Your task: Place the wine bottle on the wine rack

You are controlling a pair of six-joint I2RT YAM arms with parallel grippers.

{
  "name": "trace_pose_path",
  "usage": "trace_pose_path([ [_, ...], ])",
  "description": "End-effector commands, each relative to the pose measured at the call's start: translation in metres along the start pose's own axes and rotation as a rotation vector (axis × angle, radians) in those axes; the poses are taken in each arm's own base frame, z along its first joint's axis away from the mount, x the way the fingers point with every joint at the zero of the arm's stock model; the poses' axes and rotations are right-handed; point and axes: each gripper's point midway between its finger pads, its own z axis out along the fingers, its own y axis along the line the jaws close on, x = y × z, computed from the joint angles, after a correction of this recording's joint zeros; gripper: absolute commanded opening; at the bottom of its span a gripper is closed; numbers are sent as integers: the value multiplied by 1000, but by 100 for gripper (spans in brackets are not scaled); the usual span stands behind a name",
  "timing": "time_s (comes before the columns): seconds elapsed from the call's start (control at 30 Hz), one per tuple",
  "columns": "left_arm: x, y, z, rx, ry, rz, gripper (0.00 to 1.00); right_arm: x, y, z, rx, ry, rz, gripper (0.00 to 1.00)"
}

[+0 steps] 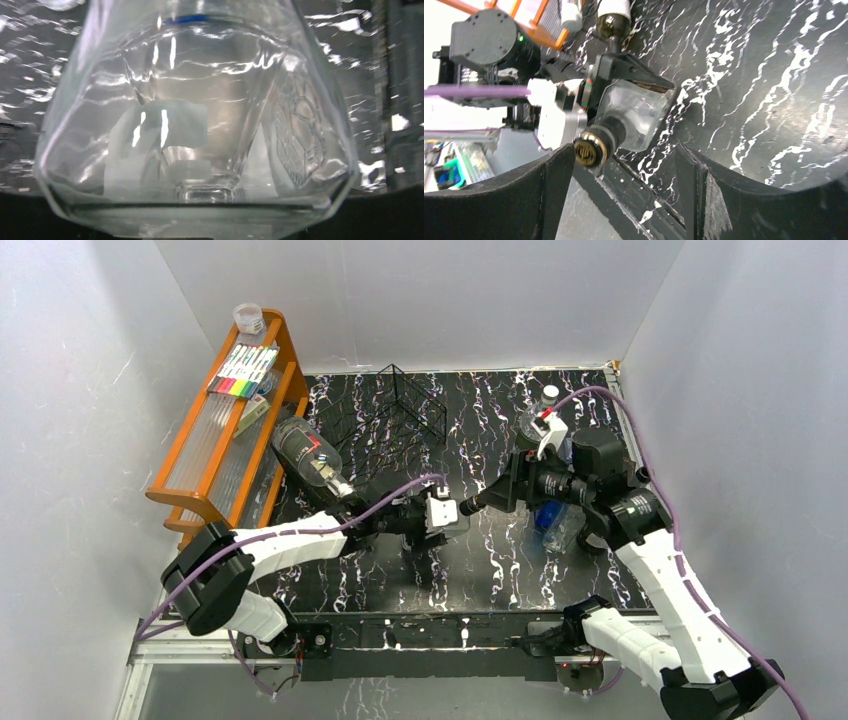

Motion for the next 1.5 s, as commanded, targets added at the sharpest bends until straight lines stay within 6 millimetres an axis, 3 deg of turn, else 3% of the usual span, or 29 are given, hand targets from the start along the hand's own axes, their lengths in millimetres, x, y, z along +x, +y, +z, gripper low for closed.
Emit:
trace_pose_path([
  [0.0, -92, 52, -31, -207, -122, 443, 15, -23, -5, -18, 123, -49, -57, 83],
  [0.3, -87, 51, -22, -261, -54, 615, 16, -14, -13, -9, 139, 43, -36, 84],
  [0.7, -47, 33, -3, -258, -17, 571, 18, 29, -42, 0, 209, 194, 6, 76],
  [1.27, -17, 14, 7, -244, -6, 476, 22, 67, -11, 13, 68, 327, -37, 77],
  [1.47, -6, 9, 10, -231, 5, 434, 22, 88, -13, 19, 67, 407, -33, 75],
])
